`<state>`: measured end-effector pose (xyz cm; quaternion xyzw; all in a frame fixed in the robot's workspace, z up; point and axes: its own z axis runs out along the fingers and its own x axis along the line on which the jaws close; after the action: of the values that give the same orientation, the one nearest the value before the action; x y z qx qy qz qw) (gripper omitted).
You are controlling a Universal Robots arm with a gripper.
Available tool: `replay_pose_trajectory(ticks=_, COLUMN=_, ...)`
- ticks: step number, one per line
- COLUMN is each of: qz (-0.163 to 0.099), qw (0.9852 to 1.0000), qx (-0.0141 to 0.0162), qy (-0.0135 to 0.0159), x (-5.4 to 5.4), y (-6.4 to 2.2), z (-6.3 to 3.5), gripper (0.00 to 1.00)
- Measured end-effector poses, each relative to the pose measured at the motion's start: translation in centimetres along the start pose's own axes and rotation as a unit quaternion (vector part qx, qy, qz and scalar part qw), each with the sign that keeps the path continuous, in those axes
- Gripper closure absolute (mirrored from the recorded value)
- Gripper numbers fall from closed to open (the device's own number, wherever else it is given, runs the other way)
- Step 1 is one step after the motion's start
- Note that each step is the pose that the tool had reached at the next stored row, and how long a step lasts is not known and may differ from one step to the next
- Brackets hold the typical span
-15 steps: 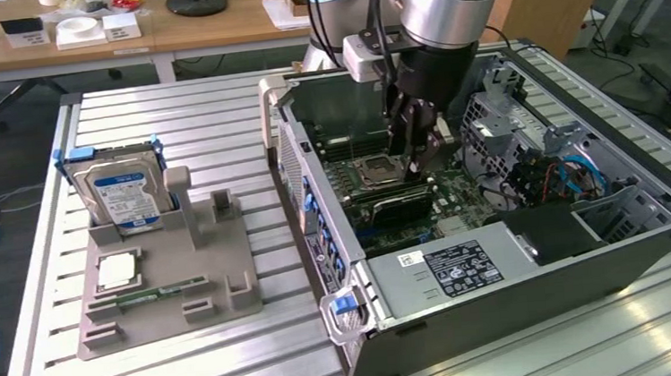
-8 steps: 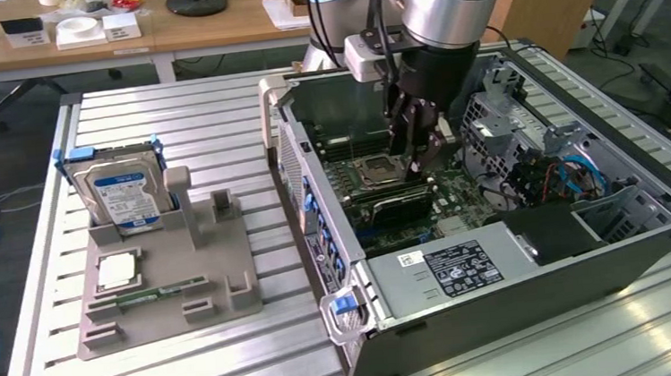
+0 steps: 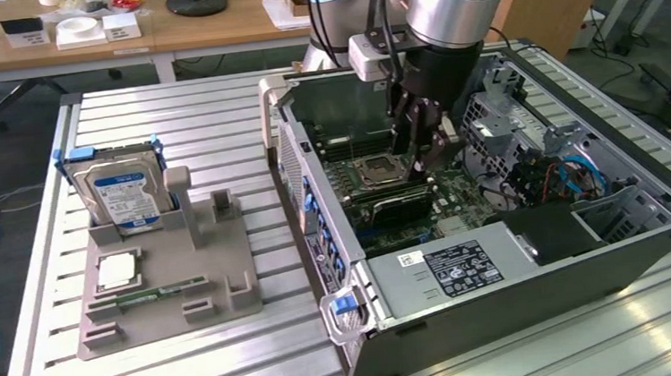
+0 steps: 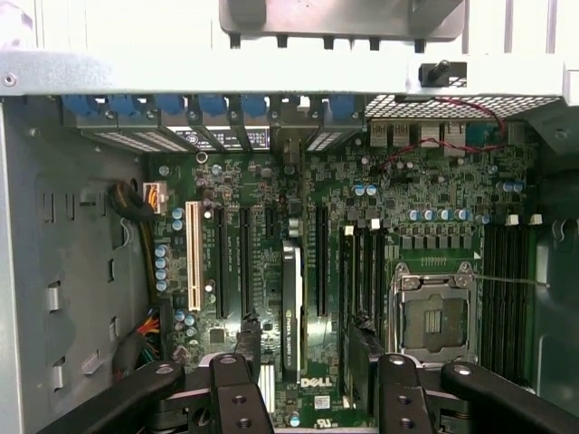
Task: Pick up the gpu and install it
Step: 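Insert the gpu into the slot, then press down on the gpu until it lock into place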
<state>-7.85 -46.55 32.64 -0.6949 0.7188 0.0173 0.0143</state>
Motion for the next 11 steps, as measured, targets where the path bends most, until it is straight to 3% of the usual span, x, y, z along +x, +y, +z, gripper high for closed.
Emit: replay_pose_trajectory(ticks=11, qz=0.000, qw=1.0000, qx=0.0000, qy=0.0000, x=0.00, y=-0.01, z=0.00, gripper=0.48)
